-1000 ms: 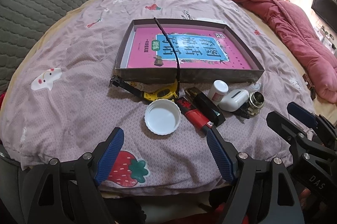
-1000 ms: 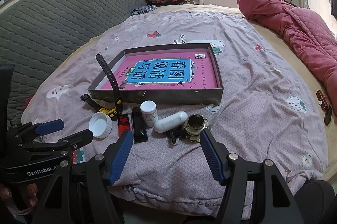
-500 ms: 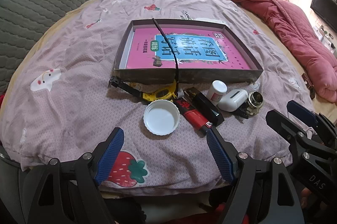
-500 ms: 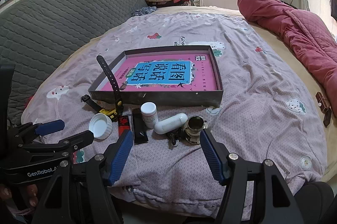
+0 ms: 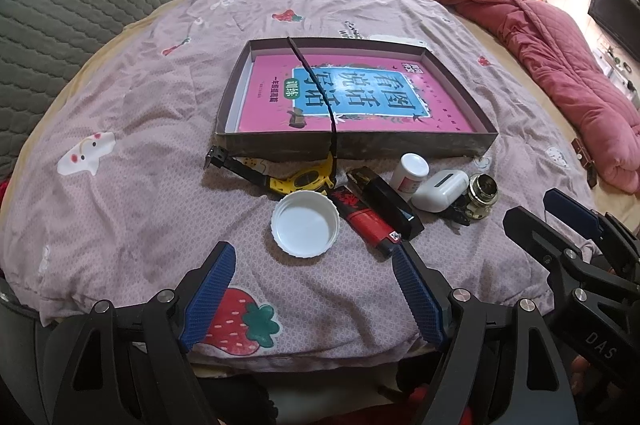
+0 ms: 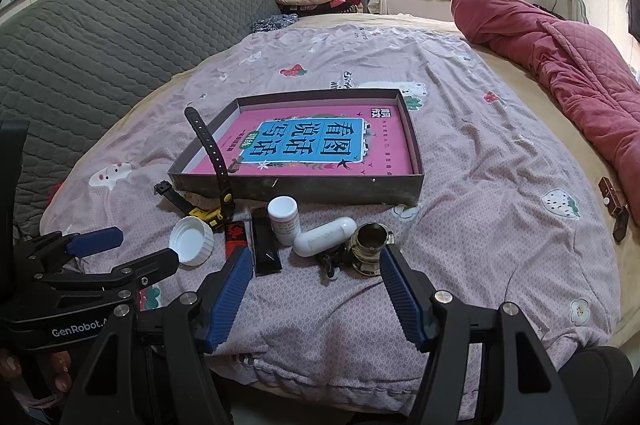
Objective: Organize rigid objects
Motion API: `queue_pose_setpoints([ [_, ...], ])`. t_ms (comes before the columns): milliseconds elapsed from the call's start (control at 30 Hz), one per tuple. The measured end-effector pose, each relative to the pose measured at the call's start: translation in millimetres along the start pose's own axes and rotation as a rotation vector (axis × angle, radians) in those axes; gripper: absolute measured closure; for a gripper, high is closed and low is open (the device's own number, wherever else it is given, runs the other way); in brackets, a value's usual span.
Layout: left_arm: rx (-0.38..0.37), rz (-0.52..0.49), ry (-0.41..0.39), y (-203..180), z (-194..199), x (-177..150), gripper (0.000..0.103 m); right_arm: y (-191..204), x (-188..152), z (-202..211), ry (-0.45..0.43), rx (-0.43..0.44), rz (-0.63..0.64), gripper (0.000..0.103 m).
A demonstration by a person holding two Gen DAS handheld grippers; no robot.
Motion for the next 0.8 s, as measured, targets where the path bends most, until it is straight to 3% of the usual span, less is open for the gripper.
queue_pose_setpoints([
  [800, 0.004, 0.026, 0.007, 11, -2, 1, 0.021, -8, 2, 4, -0.012, -0.002, -0.031, 0.037],
])
Point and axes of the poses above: each gripper's, at about its wrist camera, not at the fingertips, and z roughly against the way its jaws point, y to its left, x to its top, the point moved 1 cm from there along -z, roughly the way its jaws point, and after that the axes turned 1 degree about -y, right-handed, at the moved point
